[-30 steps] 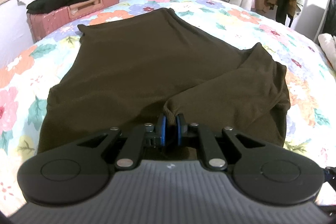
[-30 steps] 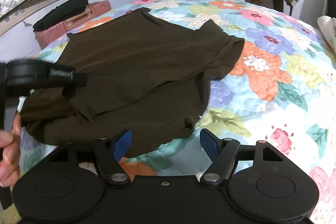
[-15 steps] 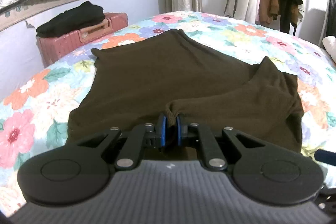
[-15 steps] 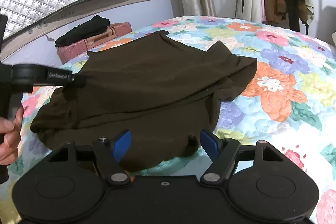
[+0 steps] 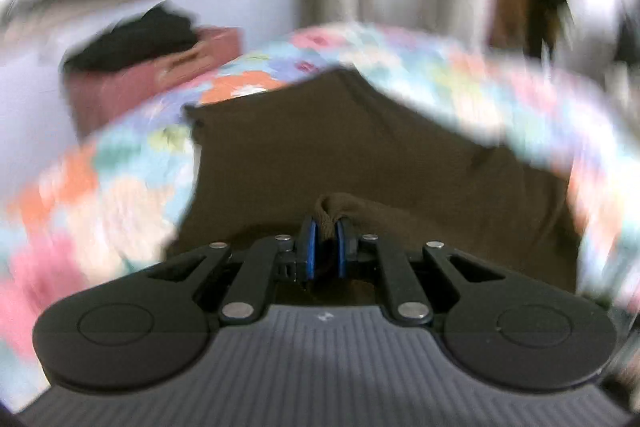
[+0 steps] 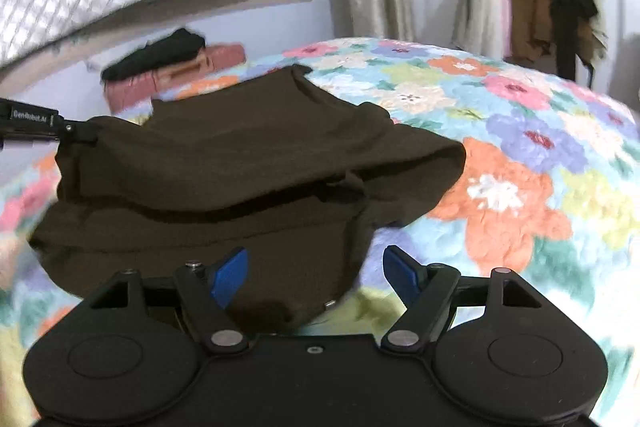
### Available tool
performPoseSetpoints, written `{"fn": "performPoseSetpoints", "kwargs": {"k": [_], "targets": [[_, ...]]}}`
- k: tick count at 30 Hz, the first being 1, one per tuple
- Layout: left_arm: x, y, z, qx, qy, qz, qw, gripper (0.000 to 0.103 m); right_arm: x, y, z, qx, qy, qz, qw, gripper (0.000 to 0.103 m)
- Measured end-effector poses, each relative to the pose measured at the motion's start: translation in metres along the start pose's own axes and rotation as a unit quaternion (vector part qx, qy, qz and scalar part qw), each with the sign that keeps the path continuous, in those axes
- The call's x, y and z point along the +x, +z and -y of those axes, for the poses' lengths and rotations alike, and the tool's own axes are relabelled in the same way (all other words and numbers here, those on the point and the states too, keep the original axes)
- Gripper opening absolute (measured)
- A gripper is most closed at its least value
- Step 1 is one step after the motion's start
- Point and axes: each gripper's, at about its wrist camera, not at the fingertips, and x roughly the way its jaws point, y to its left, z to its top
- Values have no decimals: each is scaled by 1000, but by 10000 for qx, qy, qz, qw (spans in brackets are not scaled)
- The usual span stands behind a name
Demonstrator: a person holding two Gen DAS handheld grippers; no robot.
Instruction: Fold clothes
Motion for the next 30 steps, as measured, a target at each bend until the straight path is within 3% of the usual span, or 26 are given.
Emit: {"fn": "performPoseSetpoints", "kwargs": {"k": [1, 2, 4, 7, 9, 12, 16, 22, 26, 28, 30], "targets": [[0, 0, -6, 78, 72, -7, 9999, 10, 5, 4, 3, -193, -48, -29, 9998, 79], [-1, 1, -21, -280, -32, -64, 9996, 10, 9, 10, 6, -319, -119, -25, 9994, 79], [0, 2, -56, -1410, -478, -287, 9884, 10, 13, 19, 15, -270, -129, 12, 9996, 79], [6, -4, -81, -2051, -705, -311, 9757, 10, 21, 26, 23, -344, 55, -46, 9994, 79], [8, -9, -84, -2129, -624, -336, 9745, 10, 29, 23, 17, -763, -37, -89, 9970, 79], [13, -16, -85, -2356, -868, -462, 9669, 10, 44, 18, 5, -1437, -316, -62, 9891, 79], [16, -19, -81, -2452, -1110, -506, 9618, 10, 58, 17, 0, -1540, -283, -74, 9876, 79], [-15, -7, -85, -2409, -1111, 407, 9633, 10, 76, 26, -1, -1567, -432, -81, 9867, 79], [-16, -7, -91, -2467, -865, 243, 9649, 10, 68, 33, 30, -589, -908, -35, 9941, 78], [-4, -13, -91, -2385, -668, -66, 9688, 10, 63, 31, 51, 37, -1057, -133, 9943, 76], [14, -21, -86, -2077, -247, -647, 9757, 10, 57, 26, 69, 592, -989, -179, 9932, 76]]}}
